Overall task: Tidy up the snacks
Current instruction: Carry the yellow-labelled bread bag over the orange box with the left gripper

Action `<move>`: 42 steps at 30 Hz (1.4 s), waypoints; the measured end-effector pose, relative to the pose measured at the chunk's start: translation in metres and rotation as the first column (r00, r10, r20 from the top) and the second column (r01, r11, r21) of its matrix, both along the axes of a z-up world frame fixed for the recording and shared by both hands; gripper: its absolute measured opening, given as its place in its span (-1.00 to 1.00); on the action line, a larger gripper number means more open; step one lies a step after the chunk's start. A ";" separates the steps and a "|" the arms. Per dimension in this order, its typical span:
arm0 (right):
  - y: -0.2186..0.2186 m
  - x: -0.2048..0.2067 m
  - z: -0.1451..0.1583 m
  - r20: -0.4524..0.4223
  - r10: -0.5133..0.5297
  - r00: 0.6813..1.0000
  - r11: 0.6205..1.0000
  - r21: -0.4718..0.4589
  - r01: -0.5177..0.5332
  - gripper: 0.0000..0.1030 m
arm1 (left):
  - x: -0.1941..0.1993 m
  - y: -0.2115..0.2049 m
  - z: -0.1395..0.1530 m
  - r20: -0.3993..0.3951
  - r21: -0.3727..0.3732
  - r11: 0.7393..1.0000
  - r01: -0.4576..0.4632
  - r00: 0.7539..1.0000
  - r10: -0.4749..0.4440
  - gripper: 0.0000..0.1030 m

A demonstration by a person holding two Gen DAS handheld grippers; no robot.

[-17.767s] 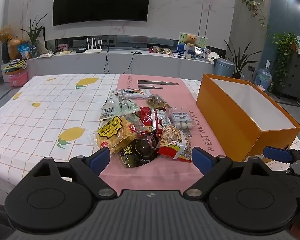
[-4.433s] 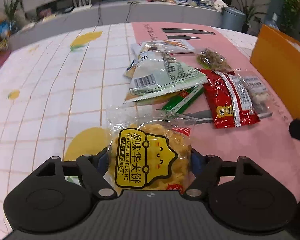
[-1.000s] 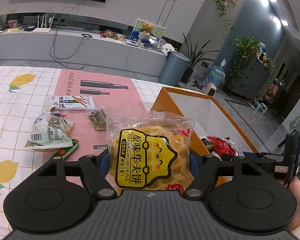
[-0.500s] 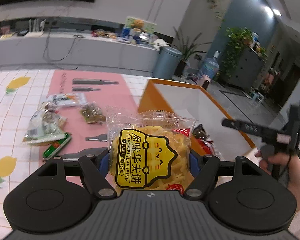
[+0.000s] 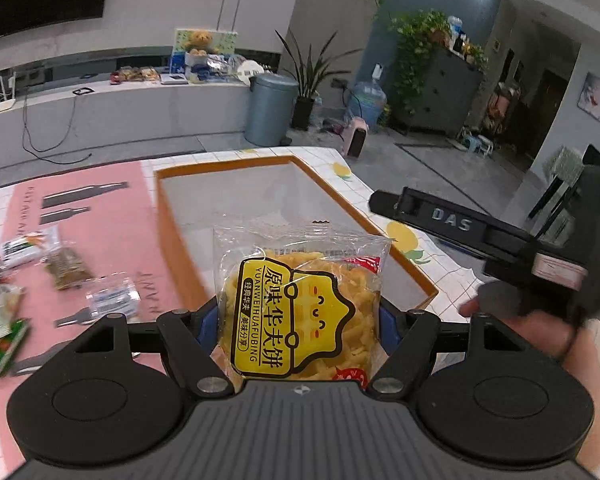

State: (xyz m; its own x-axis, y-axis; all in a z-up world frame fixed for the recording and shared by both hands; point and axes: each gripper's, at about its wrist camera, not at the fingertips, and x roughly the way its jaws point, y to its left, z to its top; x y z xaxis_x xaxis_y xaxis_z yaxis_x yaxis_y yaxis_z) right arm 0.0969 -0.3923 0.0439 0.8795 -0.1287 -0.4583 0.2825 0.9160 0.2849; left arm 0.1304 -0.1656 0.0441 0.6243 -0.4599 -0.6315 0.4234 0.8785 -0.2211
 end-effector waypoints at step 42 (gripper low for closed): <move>-0.039 -0.023 -0.007 0.047 -0.148 0.988 0.959 0.250 0.132 0.85 | 0.132 -0.064 -0.057 -0.171 0.339 0.918 -0.206 0.946 0.276 0.86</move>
